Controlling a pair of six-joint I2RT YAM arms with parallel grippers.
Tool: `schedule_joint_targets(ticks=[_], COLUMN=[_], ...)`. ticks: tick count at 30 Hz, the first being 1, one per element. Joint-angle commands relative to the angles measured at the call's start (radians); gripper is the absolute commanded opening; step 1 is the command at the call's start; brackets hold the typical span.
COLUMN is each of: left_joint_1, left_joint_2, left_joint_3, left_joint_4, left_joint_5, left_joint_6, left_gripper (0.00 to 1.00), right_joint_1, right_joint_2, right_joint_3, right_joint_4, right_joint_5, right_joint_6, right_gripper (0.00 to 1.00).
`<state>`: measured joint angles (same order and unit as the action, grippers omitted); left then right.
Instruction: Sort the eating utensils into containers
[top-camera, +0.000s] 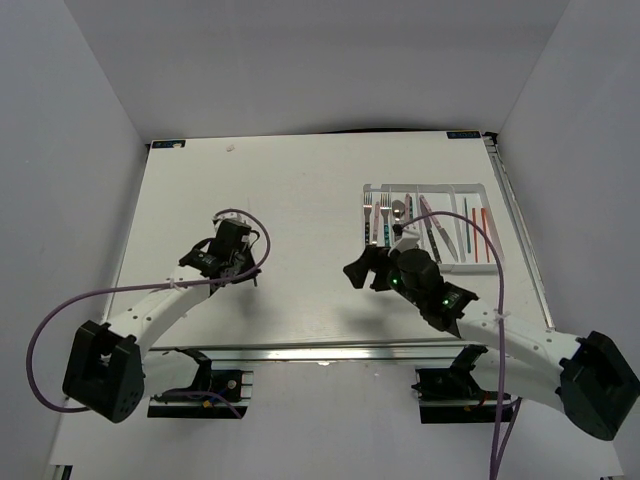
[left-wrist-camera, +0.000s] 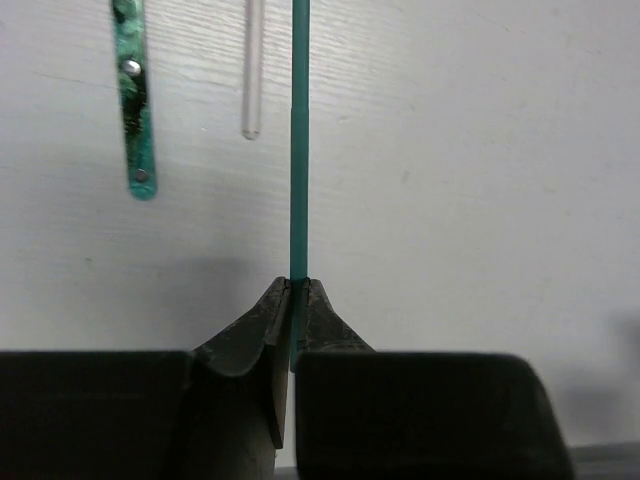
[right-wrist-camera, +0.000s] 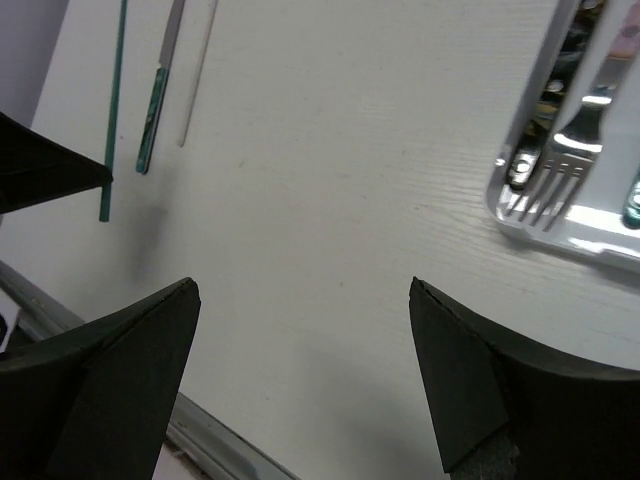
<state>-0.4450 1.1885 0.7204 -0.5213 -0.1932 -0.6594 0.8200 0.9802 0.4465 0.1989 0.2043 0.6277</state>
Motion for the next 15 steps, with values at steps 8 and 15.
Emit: schedule_joint_targets(ticks=[8,15], left_joint_1=[-0.008,-0.008], left_joint_2=[-0.162,-0.19], left_joint_3=[0.005,-0.047], left_joint_4=[0.095,0.187], left_joint_5=[0.293,0.416], left_joint_6=[0.05,0.061], left_gripper=[0.0,0.0], right_joint_1=[0.002,0.019], right_joint_2=[0.351,0.569], right_joint_3=[0.291,0.474], right_joint_4=[0.307,0.367], right_joint_5=[-0.195,-0.306], right_joint_6=[0.168,0.201], right_gripper=[0.89,0.88])
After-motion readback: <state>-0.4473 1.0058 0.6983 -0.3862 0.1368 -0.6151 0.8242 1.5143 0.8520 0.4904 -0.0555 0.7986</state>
